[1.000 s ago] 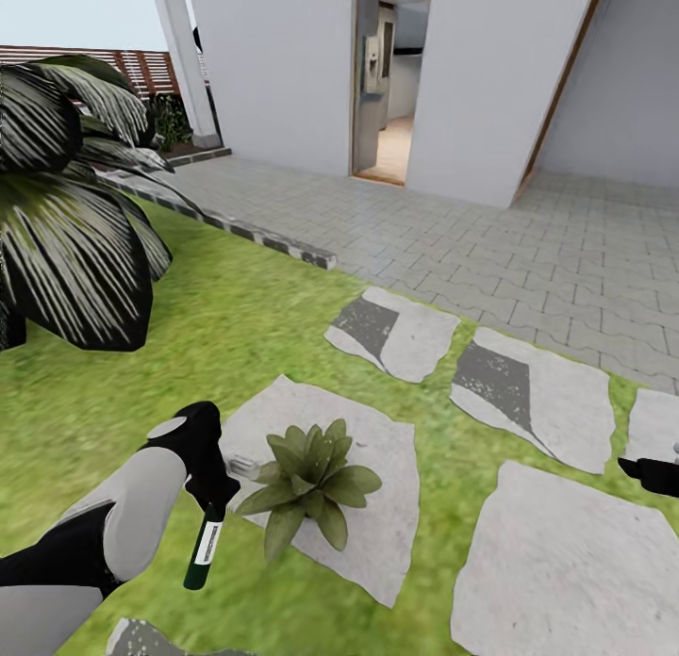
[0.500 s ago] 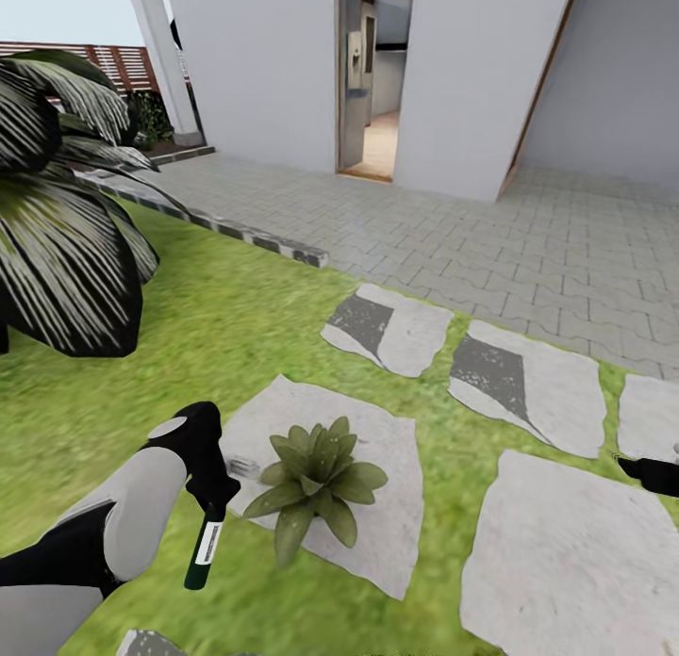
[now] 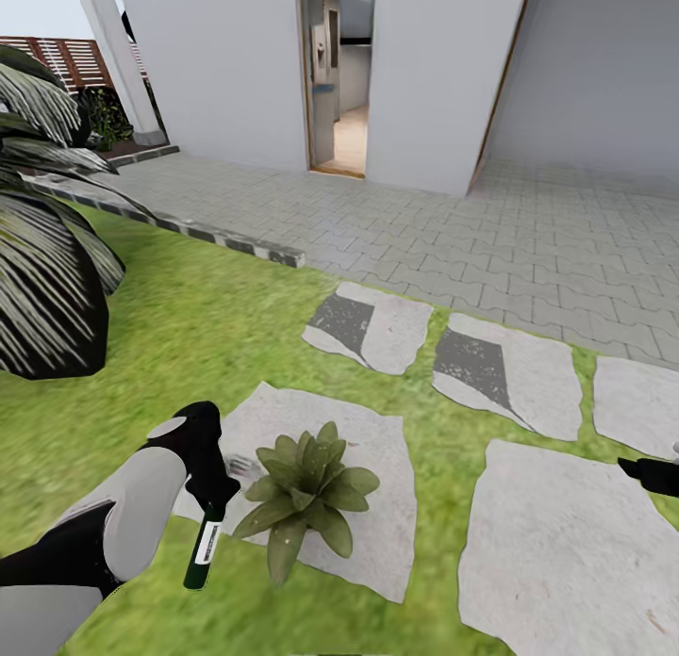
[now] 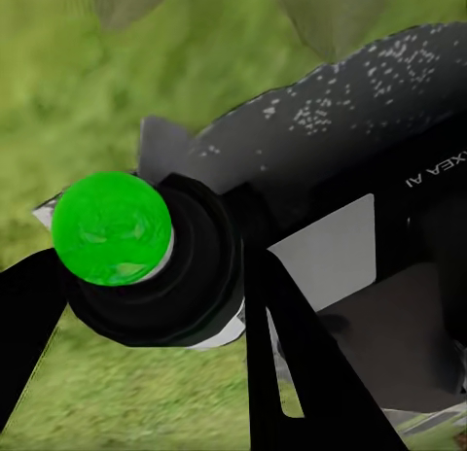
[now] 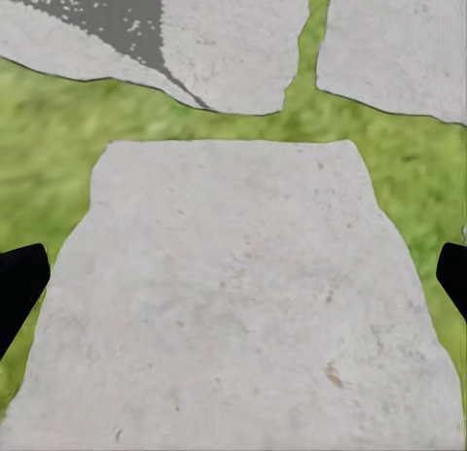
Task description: Pick up the pesticide atomizer in the garden and spray insectifuge to fully cover both potted plants in the garden.
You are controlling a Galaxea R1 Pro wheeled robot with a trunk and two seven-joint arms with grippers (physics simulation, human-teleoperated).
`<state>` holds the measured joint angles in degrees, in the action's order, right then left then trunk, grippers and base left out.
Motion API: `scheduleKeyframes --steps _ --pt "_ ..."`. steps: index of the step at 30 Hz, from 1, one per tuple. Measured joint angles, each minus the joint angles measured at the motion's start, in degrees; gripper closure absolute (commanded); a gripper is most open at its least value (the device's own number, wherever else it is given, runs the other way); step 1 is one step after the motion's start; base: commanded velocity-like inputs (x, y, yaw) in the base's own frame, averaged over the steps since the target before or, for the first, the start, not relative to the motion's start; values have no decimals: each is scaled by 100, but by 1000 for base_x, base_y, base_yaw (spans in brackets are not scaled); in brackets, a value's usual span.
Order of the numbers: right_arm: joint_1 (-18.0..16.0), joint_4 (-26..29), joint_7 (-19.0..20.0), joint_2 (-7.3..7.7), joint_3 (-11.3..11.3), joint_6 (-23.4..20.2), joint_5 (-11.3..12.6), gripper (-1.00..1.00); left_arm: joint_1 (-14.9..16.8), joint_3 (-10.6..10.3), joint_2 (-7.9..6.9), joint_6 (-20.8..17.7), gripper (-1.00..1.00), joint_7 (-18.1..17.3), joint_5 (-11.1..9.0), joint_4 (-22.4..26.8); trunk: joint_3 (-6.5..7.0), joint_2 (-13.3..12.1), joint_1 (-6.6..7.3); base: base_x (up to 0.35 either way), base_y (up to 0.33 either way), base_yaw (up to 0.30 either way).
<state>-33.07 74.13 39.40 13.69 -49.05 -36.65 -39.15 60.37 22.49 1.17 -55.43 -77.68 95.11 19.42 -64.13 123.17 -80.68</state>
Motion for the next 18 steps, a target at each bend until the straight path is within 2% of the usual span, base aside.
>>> scheduleKeyframes --steps 6,15,17,18 --pt "0 0 1 2 0 -4 1 -100 0 0 0 2 100 2 1 -7 -37 0 -2 27 34 -1" --pt "0 2 1 1 0 -4 1 -100 -171 2 -5 5 100 13 6 -129 -101 0 -2 0 0 0" --pt "0 3 1 0 0 -4 1 -100 -231 -1 -15 7 100 19 9 -127 -103 0 -2 0 0 0" --pt "0 4 1 1 0 -4 2 -100 -283 -7 -71 8 100 27 21 -117 -103 0 -2 0 0 0"
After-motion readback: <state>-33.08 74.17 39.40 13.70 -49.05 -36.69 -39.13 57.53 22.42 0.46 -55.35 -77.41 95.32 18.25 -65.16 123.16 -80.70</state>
